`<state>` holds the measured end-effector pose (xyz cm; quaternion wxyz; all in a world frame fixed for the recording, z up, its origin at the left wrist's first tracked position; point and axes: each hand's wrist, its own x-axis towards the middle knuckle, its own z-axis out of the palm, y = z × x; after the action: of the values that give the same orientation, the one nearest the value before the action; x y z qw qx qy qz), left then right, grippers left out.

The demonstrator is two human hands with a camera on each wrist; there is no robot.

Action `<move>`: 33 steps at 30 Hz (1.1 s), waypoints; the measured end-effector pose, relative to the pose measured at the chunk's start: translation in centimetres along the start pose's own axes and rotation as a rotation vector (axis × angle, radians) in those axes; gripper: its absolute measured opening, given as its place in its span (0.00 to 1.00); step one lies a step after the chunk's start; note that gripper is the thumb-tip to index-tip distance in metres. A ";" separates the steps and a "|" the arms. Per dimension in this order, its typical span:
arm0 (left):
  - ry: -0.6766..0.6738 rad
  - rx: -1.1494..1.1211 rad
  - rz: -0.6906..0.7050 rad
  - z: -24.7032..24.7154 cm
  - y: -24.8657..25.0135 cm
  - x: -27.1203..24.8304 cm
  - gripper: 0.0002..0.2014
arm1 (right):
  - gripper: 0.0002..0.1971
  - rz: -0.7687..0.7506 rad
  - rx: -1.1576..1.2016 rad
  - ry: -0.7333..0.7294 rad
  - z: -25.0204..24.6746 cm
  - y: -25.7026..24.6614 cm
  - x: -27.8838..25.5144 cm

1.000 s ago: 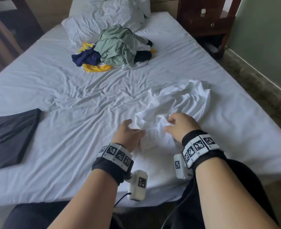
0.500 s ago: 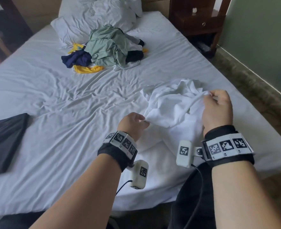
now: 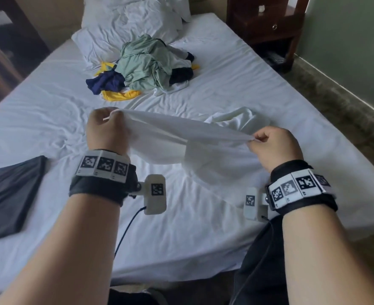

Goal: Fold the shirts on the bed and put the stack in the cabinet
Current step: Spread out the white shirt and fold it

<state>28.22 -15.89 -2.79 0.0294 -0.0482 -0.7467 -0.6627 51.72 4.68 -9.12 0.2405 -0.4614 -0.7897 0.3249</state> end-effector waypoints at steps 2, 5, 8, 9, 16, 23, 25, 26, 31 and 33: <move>-0.052 0.117 0.014 -0.5 -0.8 -0.3 0.10 | 0.20 0.051 -0.097 -0.029 0.1 0.1 -0.2; -0.258 0.372 0.074 -0.5 -1.8 -2.1 0.11 | 0.25 0.022 0.002 -0.035 0.2 -0.3 -0.7; -0.447 0.488 0.308 0.7 -1.9 -5.0 0.14 | 0.11 -0.052 0.373 -0.209 0.3 -1.7 -2.1; -0.556 0.470 0.359 1.2 -1.6 -6.2 0.15 | 0.05 -0.064 0.498 -0.296 0.3 -2.4 -2.8; -0.794 0.425 0.389 3.6 -1.7 -8.7 0.08 | 0.21 -0.128 0.611 -0.597 0.3 -2.7 -3.8; -0.665 0.288 0.248 3.2 -2.4 -7.3 0.11 | 0.04 -0.084 0.215 -0.380 0.9 -0.9 -1.8; -0.656 0.307 0.250 3.1 -2.8 -7.2 0.06 | 0.05 -0.032 0.248 -0.195 1.0 -0.6 -1.2; -0.662 0.326 0.263 3.1 -3.1 -7.2 0.06 | 0.07 -0.025 0.272 -0.085 0.8 -0.7 -1.1; -0.694 0.559 0.332 3.1 -4.8 -7.0 0.10 | 0.11 -0.094 0.732 -0.282 -0.5 -2.3 -2.6; -0.625 0.622 0.283 2.9 -5.5 -6.6 0.06 | 0.08 -0.027 0.566 -0.724 -0.3 -2.4 -3.5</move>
<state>34.26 -13.85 -9.32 -0.0939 -0.3363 -0.8692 -0.3501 52.19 0.87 -7.44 0.0698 -0.2238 -0.7091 0.6650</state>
